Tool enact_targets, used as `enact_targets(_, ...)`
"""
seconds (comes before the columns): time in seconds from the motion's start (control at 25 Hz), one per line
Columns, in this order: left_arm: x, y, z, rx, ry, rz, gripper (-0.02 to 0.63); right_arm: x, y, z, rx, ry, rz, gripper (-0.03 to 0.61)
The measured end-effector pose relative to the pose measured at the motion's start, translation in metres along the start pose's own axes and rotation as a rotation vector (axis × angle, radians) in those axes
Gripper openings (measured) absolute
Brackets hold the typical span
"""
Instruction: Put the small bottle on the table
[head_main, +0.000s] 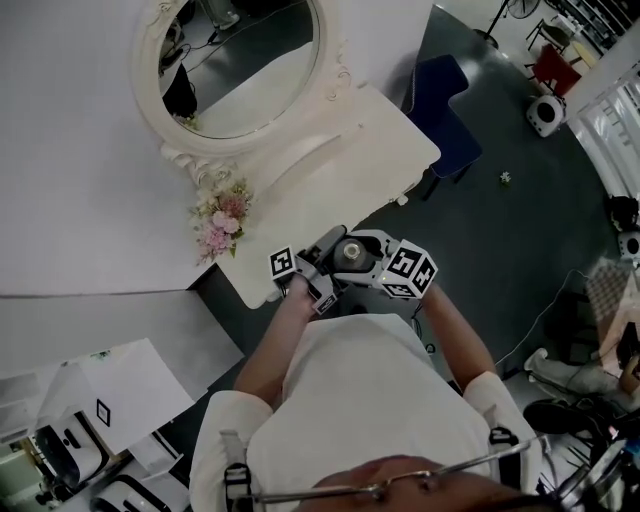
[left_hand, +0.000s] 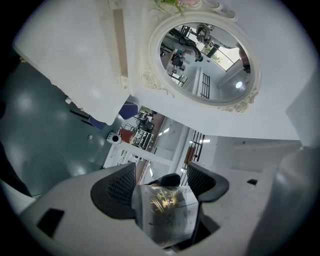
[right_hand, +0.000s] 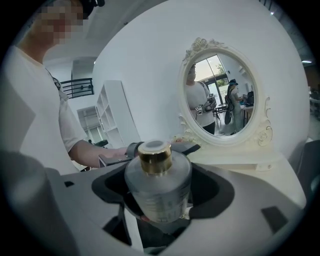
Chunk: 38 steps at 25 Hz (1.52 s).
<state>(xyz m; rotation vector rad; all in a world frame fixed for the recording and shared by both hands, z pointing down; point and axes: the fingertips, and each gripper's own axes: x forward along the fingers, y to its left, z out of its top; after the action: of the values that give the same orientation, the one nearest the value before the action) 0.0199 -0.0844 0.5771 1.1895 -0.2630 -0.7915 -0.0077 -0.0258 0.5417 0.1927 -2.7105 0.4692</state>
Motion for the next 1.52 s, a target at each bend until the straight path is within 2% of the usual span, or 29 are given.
enact_targets(0.52, 0.028, -0.018, 0.081, -0.073, 0.093, 0.013, 0.314, 0.047, -0.074, 0.037, 0.055, -0.016, -0.134, 0.354)
enact_targets(0.68, 0.031, -0.020, 0.092, -0.073, 0.123, 0.028, 0.314, 0.053, -0.085, 0.042, 0.079, -0.030, -0.182, 0.353)
enact_targets(0.88, 0.035, -0.025, 0.099, -0.045, 0.143, 0.044, 0.314, 0.055, -0.094, 0.047, 0.086, -0.034, -0.197, 0.353)
enact_targets(1.12, 0.049, -0.026, 0.110, -0.027, 0.113, 0.050, 0.314, 0.049, -0.113, 0.051, 0.075, -0.018, -0.195, 0.353)
enact_targets(1.52, 0.095, -0.015, 0.145, -0.004, -0.015, 0.030, 0.314, 0.033, -0.176, 0.048, 0.005, 0.056, -0.099, 0.351)
